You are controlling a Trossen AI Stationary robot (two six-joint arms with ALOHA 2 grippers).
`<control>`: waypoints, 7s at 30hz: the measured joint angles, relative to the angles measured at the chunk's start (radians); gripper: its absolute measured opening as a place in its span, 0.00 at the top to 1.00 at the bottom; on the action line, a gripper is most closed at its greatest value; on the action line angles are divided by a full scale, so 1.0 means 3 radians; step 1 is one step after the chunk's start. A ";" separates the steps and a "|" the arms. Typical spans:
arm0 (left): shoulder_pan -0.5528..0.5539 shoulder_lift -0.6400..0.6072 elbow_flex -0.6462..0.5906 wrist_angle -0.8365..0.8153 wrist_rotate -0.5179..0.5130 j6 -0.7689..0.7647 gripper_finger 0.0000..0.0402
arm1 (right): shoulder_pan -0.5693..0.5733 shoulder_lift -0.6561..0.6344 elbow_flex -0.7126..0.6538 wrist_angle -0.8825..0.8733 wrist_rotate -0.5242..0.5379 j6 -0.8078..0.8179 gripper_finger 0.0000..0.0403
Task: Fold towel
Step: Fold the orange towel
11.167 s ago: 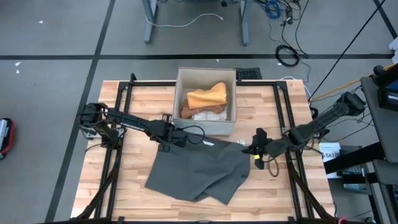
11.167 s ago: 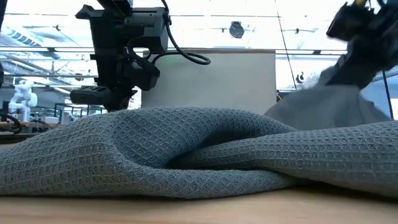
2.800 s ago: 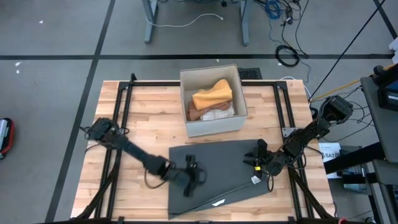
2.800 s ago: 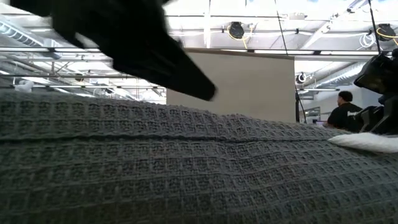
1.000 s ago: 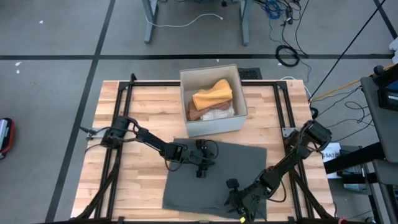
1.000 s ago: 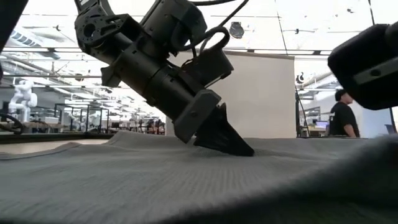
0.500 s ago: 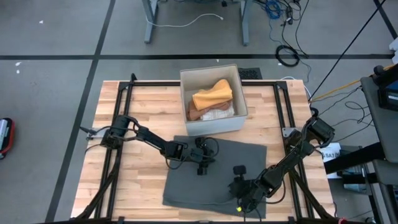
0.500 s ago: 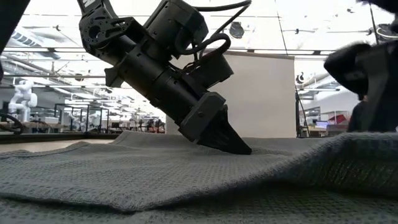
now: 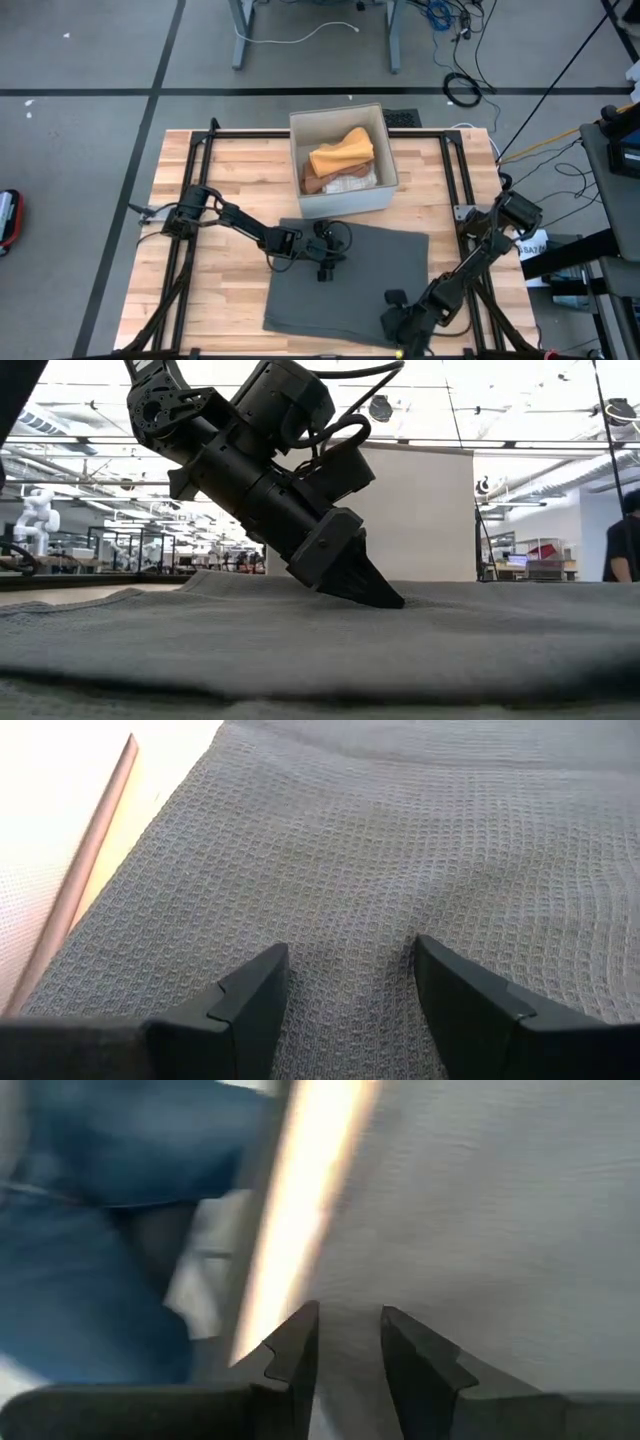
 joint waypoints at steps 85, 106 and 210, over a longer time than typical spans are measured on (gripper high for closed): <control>-0.0621 -0.0315 0.0000 0.0517 0.0159 0.0442 0.45 | 0.1081 0.0099 0.0120 -0.0754 0.0707 0.1388 0.40; -0.0581 0.0276 0.0281 0.0912 0.0281 0.0328 0.45 | 0.1077 0.0112 0.0108 -0.0927 0.0822 0.1349 0.97; -0.0800 0.0374 0.1216 -0.0271 0.0667 0.0764 0.45 | -0.1943 -0.2181 -0.0275 -0.2428 -0.0006 -0.1852 0.55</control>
